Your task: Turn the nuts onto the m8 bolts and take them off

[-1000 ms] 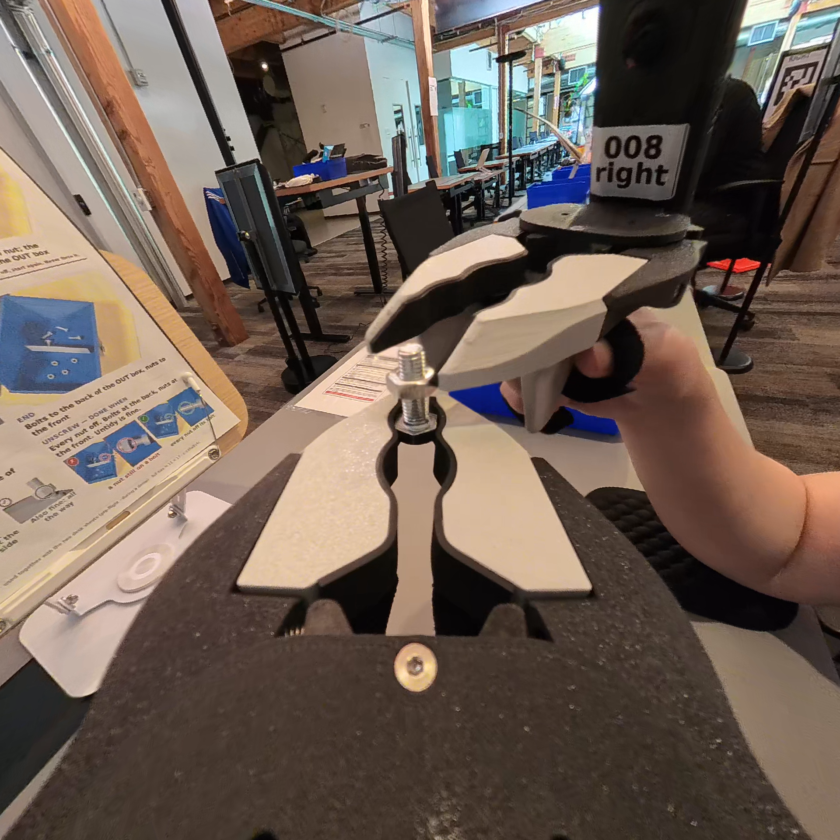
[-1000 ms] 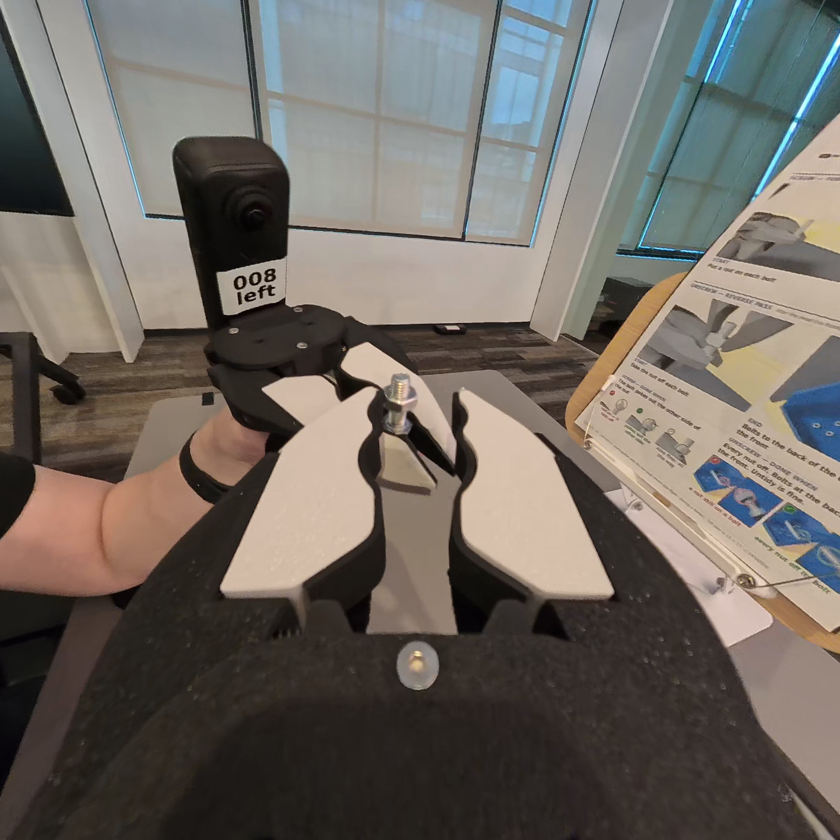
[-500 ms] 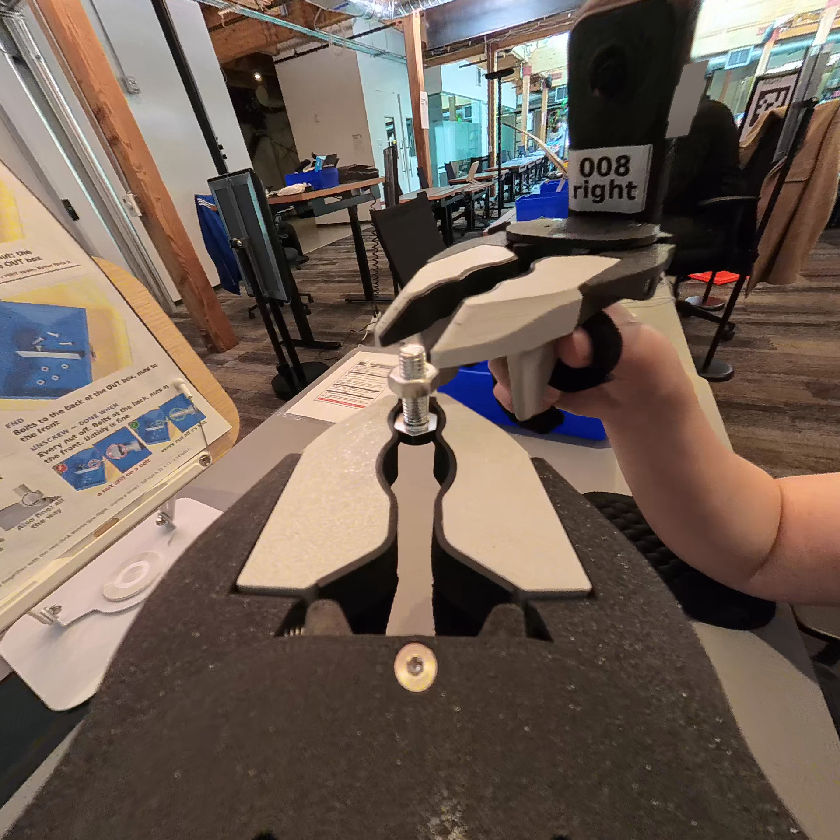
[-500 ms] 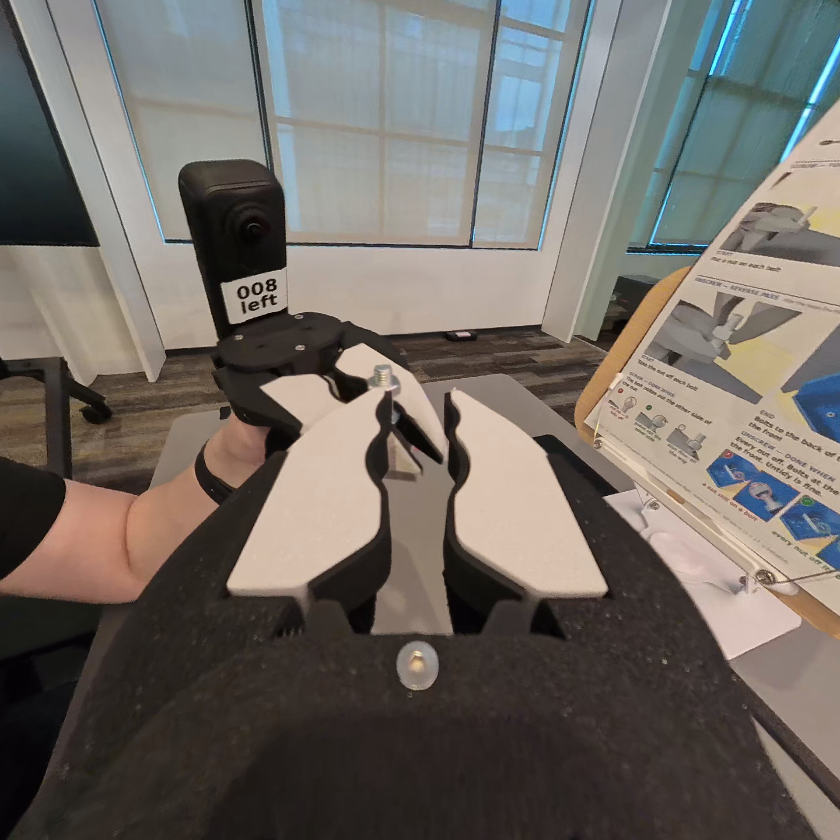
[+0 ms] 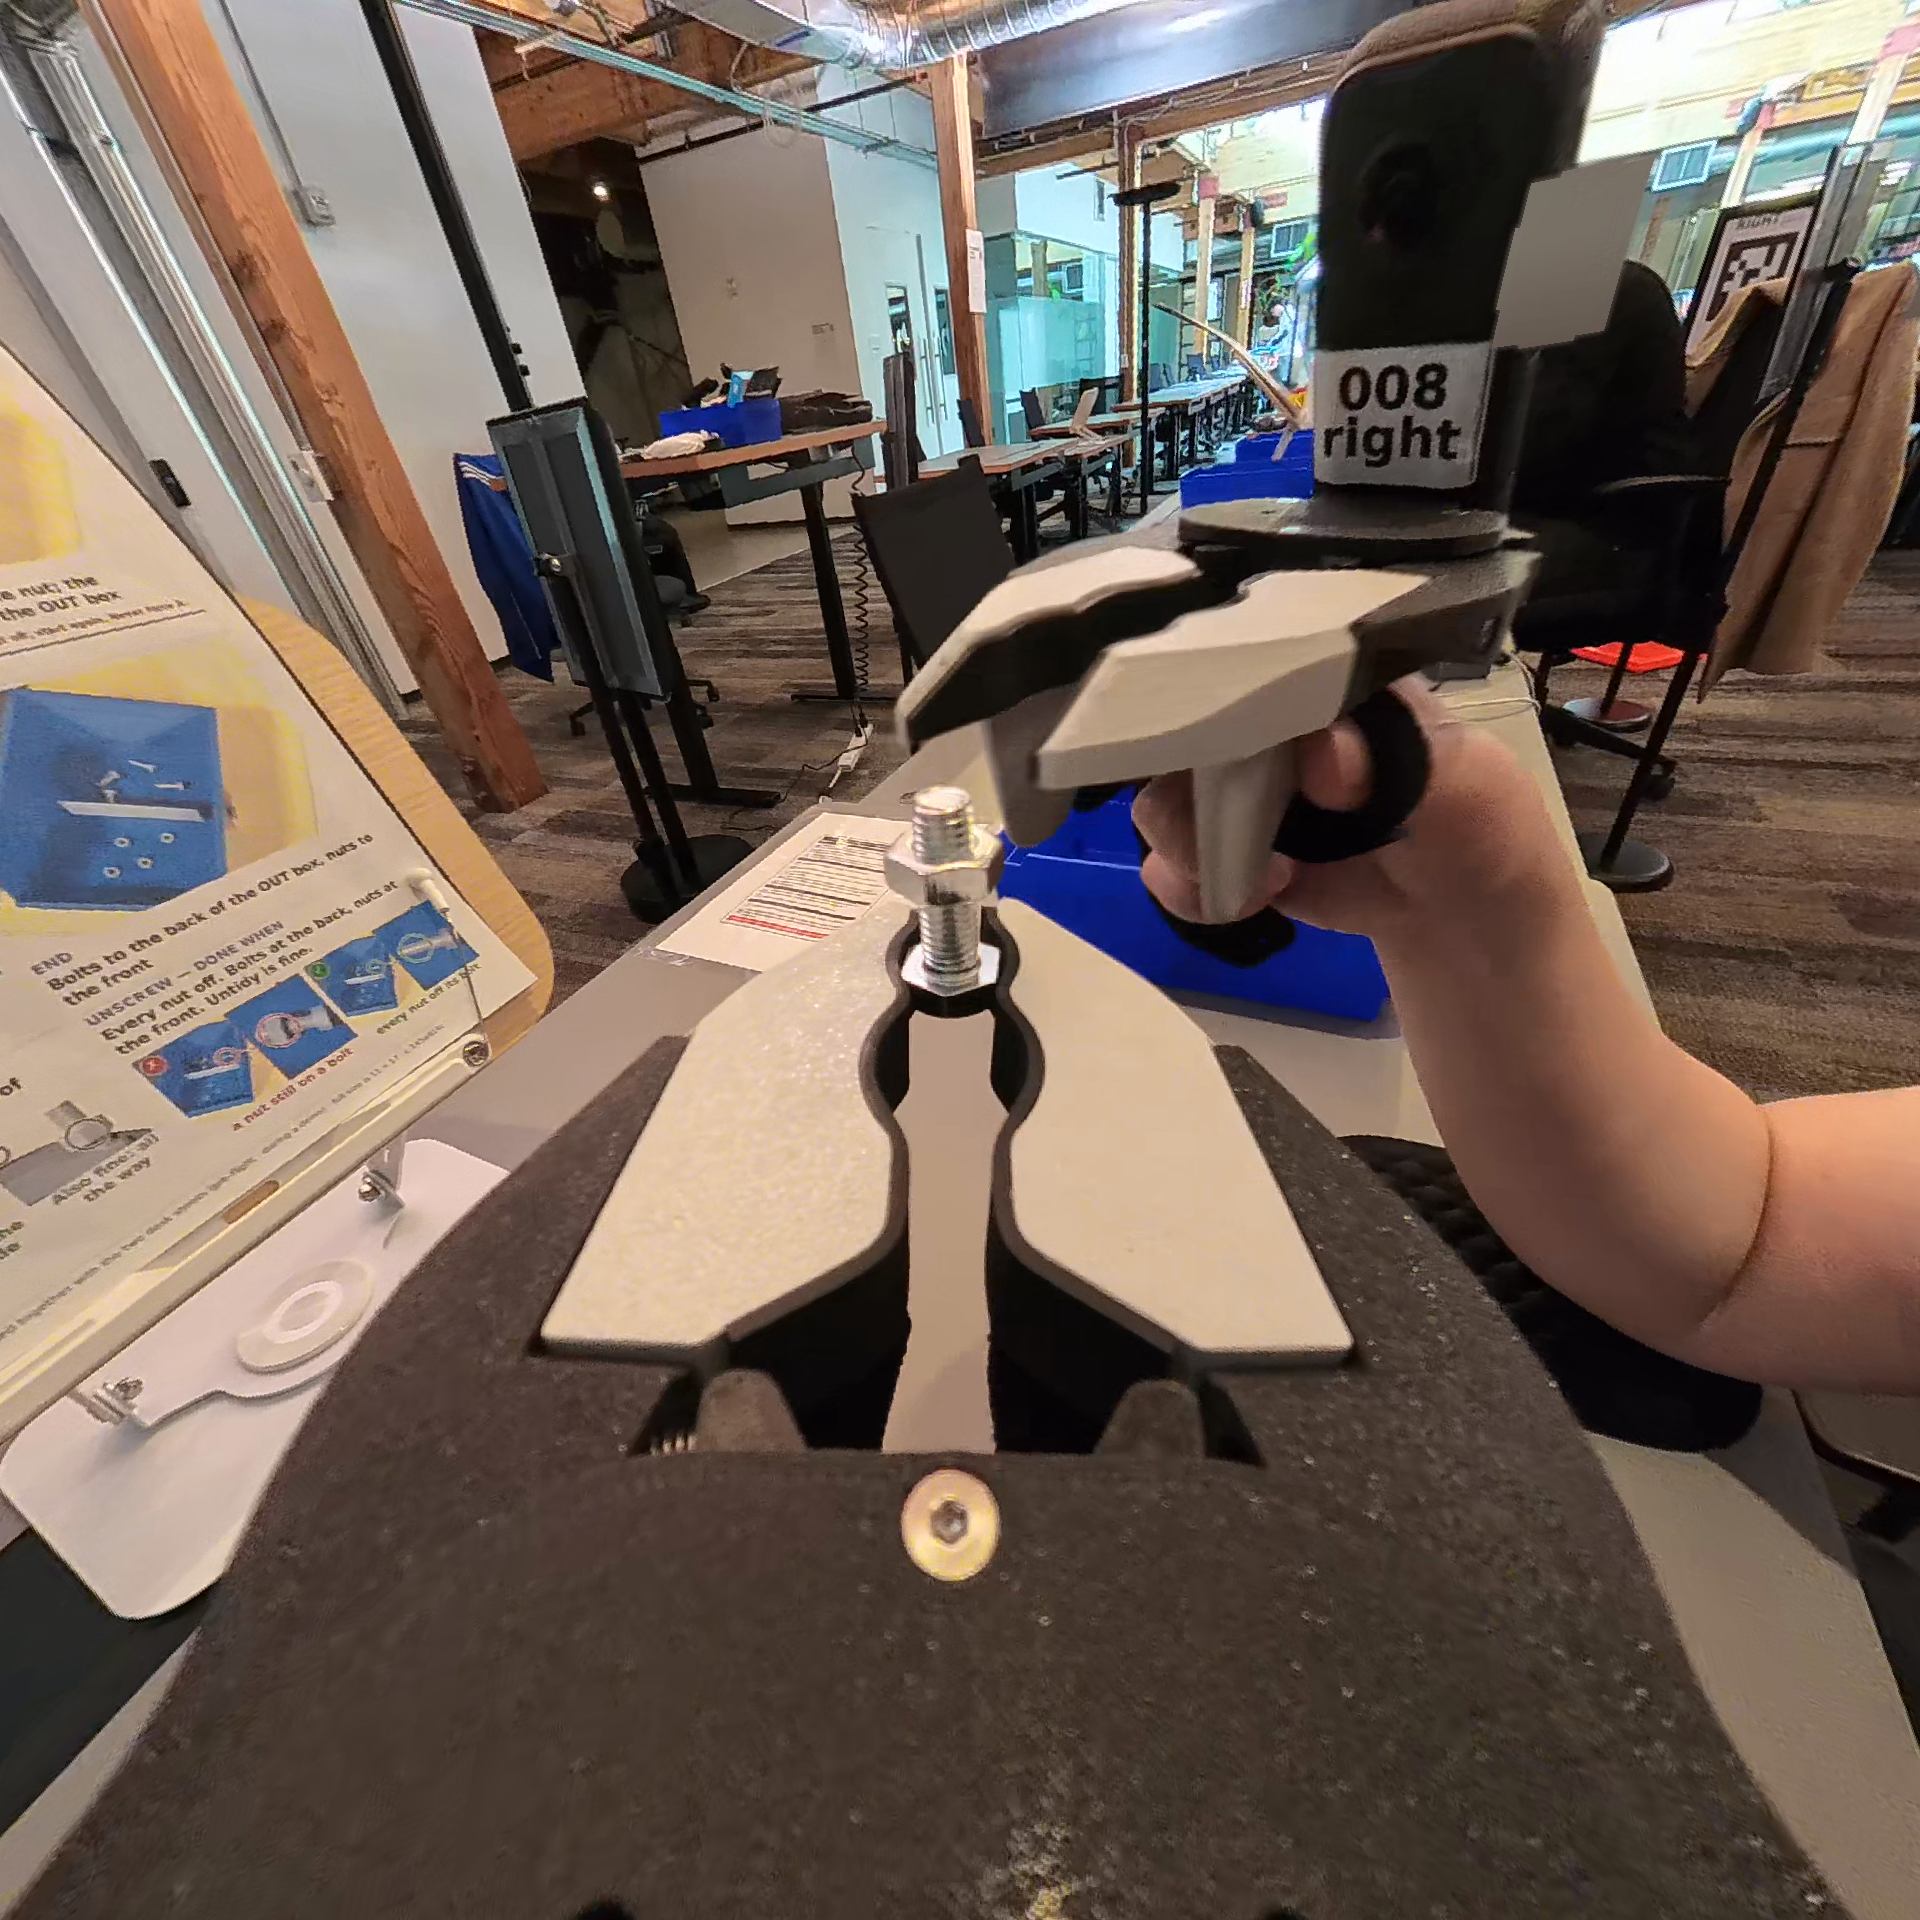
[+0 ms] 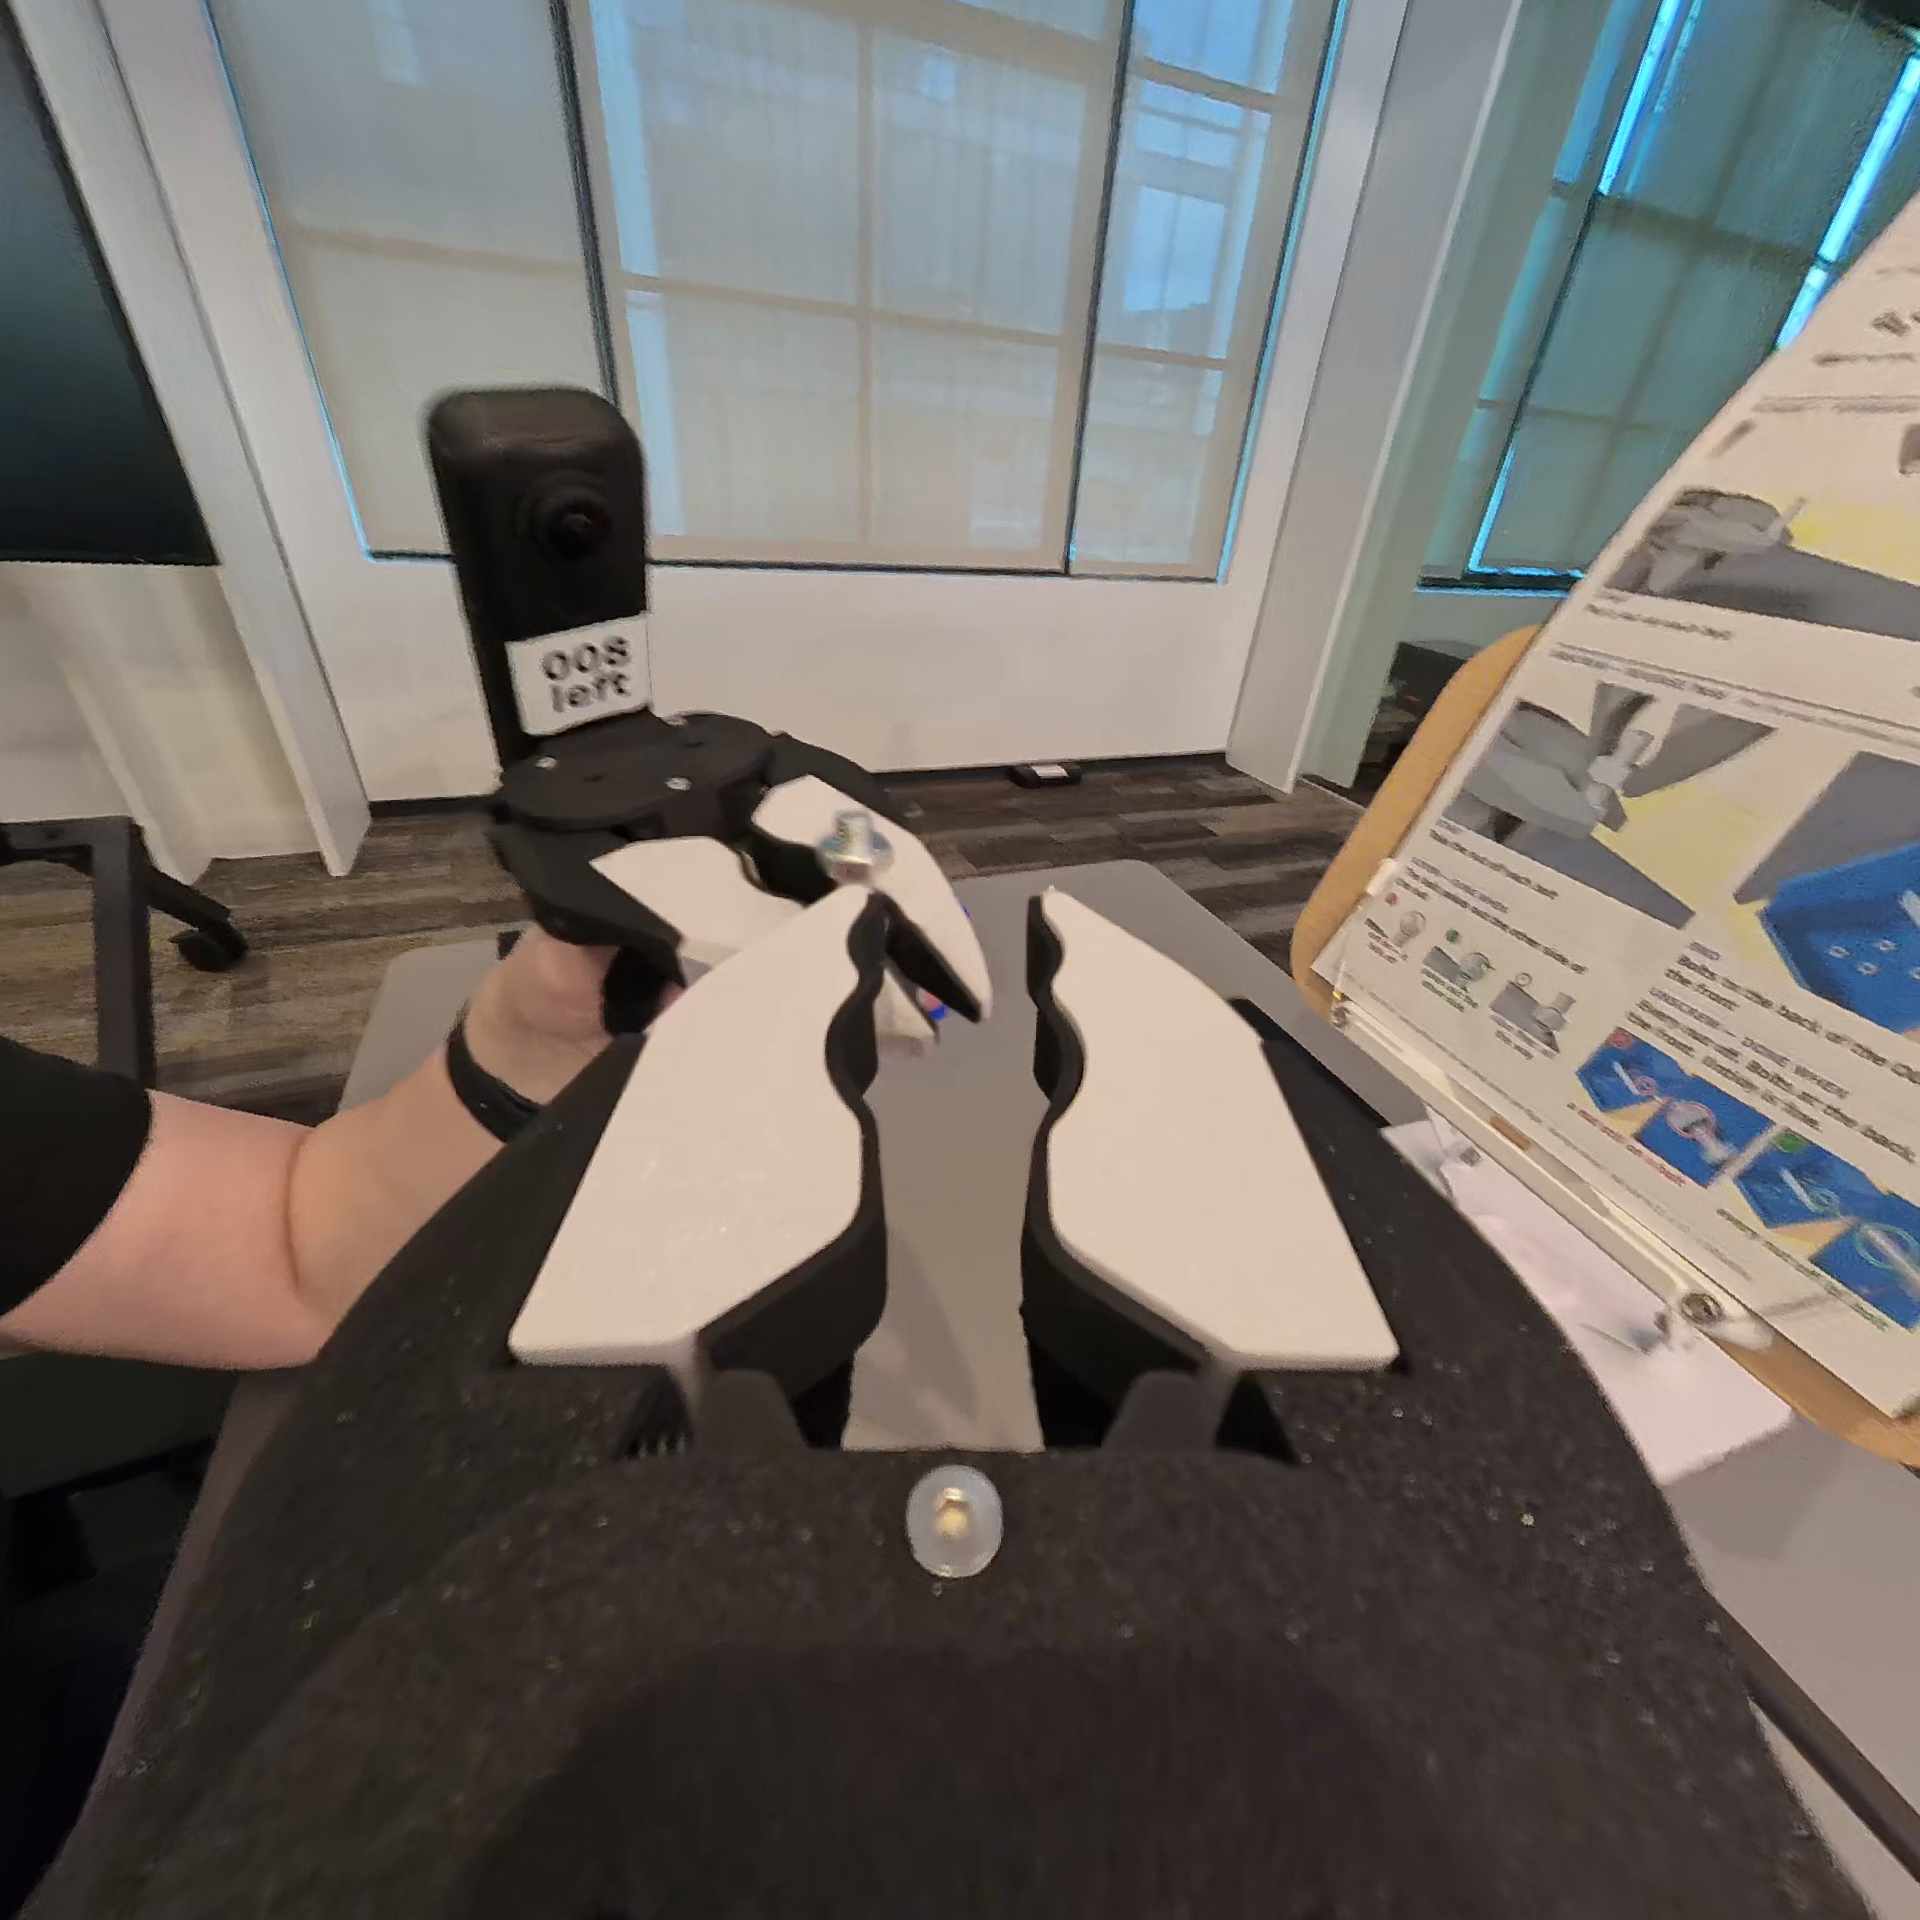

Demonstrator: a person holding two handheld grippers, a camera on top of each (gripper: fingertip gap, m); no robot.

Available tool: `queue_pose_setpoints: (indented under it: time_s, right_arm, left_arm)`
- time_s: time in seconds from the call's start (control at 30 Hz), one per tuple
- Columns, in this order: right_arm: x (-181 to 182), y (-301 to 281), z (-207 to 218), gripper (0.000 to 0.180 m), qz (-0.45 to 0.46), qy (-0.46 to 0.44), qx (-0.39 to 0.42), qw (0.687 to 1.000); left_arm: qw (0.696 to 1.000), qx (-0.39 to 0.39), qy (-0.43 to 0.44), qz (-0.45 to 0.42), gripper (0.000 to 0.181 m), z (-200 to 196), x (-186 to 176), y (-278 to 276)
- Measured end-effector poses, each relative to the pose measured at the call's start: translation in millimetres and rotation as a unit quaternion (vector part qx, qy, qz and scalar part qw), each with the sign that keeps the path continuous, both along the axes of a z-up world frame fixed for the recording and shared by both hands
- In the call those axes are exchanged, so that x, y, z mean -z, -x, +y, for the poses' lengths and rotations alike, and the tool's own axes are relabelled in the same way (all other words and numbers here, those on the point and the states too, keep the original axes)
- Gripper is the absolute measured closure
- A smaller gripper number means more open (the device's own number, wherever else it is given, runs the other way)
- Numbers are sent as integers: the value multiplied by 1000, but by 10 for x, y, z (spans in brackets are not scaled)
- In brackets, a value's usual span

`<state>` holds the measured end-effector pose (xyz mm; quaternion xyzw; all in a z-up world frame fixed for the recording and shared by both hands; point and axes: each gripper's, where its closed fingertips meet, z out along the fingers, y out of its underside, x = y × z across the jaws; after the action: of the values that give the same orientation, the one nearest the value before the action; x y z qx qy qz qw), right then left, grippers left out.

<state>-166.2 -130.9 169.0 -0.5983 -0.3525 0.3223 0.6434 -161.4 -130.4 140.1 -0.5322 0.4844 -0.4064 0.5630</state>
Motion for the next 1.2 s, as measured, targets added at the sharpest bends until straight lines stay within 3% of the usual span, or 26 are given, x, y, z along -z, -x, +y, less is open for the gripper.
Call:
queue_pose_setpoints:
  time_s: [0.1,0.3,0.83,1.0,1.07,1.2]
  right_arm:
    - [-58,151,-116,153,13,-13,-31,999]
    - [66,159,-31,144,-28,-9,-13,999]
    - [28,-25,-45,147,-11,10,-25,1000]
    - [5,128,-147,147,-3,-3,-65,998]
    - [53,96,-60,142,-24,-10,-37,999]
    - [29,-59,38,150,-1,1,-19,1000]
  left_arm:
    - [1000,3,0,2,171,-23,2,-19]
    - [1000,7,-8,8,170,-95,30,-96]
    - [1000,5,-10,9,171,-124,39,-128]
    - [1000,9,-7,8,171,-122,41,-137]
    - [1000,13,-6,9,171,-134,39,-136]
    - [1000,22,7,3,171,-119,20,-98]
